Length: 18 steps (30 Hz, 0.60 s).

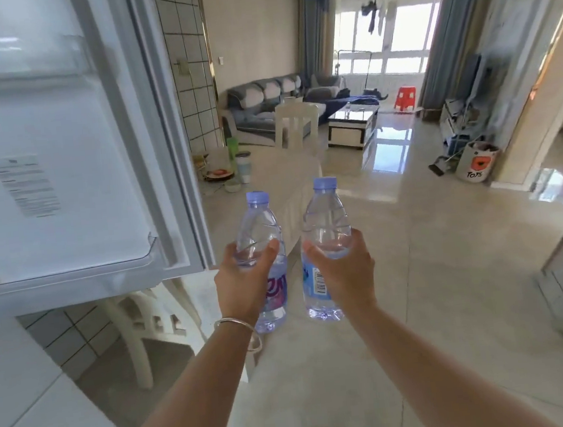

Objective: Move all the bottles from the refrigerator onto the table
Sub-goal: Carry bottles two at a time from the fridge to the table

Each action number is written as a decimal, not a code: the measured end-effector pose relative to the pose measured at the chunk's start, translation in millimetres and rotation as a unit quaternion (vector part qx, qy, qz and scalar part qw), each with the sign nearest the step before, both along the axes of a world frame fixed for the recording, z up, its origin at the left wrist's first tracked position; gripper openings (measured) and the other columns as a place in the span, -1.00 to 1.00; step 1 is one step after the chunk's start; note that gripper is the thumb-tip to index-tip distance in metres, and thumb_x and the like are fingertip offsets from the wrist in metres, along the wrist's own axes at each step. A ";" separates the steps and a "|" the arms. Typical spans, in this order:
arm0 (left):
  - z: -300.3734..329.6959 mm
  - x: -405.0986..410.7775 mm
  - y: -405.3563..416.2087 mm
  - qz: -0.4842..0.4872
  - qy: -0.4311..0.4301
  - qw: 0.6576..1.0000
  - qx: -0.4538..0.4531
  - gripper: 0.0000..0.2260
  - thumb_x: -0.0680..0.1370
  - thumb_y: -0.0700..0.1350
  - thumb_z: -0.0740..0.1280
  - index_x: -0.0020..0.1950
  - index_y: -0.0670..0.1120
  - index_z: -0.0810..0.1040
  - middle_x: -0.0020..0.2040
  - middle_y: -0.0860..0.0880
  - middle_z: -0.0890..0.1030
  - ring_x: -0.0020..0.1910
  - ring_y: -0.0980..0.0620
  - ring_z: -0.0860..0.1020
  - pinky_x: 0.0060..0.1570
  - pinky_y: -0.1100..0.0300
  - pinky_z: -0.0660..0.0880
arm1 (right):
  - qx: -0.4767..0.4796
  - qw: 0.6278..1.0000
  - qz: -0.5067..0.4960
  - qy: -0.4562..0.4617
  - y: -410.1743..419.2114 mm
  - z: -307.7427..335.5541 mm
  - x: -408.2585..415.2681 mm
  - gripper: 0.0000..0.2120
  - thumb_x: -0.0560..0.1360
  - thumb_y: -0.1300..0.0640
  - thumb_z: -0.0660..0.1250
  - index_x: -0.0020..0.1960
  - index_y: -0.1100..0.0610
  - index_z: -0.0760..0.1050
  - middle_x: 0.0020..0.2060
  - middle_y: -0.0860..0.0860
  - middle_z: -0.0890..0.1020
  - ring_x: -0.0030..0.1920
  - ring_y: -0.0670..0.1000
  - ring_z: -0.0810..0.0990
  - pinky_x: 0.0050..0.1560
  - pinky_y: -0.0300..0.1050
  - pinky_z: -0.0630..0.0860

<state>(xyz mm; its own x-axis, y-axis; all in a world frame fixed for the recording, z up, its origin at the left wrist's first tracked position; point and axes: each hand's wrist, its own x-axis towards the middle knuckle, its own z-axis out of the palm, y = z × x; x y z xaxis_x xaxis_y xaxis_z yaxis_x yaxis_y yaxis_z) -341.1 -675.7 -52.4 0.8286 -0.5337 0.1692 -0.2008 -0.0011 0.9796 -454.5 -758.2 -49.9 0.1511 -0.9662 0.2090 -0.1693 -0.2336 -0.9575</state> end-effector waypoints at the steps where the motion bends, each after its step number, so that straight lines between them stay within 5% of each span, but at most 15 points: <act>1: -3.3 -4.0 -17.7 0.001 0.003 1.000 0.001 -0.54 0.24 0.29 0.36 -0.01 0.02 0.50 -0.16 0.11 0.60 -0.10 0.01 0.60 -0.03 0.08 0.52 | 0.003 1.000 0.000 0.004 -17.8 -3.8 -3.9 -0.54 0.25 -0.09 0.52 0.03 0.04 0.42 -0.14 -0.05 0.62 -0.09 0.00 0.60 -0.03 -0.14 0.50; 7: -24.9 8.4 -111.7 0.011 0.007 1.000 0.013 -0.51 0.17 0.41 0.37 -0.12 0.10 0.50 -0.19 0.11 0.64 -0.15 0.02 0.64 -0.02 -0.03 0.58 | 0.032 0.999 0.008 0.015 -104.4 -24.5 10.3 -0.52 0.25 -0.06 0.52 0.06 0.09 0.45 -0.14 -0.06 0.62 -0.11 -0.01 0.59 -0.09 -0.19 0.41; 12: -33.8 54.7 -204.7 0.041 0.031 0.999 0.001 -0.75 0.33 0.16 0.47 -0.17 0.09 0.49 -0.24 0.16 0.60 -0.19 0.16 0.59 -0.05 0.10 0.53 | 0.033 0.998 0.028 0.041 -197.8 -35.6 61.4 -0.51 0.26 -0.08 0.50 0.09 0.08 0.44 -0.24 -0.15 0.54 -0.12 0.01 0.59 -0.07 -0.15 0.46; 18: -30.8 139.2 -299.3 0.097 0.050 0.994 -0.011 -0.65 0.30 0.19 0.45 -0.07 0.02 0.53 -0.21 0.15 0.61 -0.12 0.05 0.61 -0.11 0.17 0.48 | 0.031 0.996 0.070 0.056 -306.7 -25.1 147.5 -0.52 0.26 -0.08 0.49 0.08 0.04 0.43 -0.24 -0.16 0.54 -0.11 0.03 0.61 -0.02 -0.07 0.53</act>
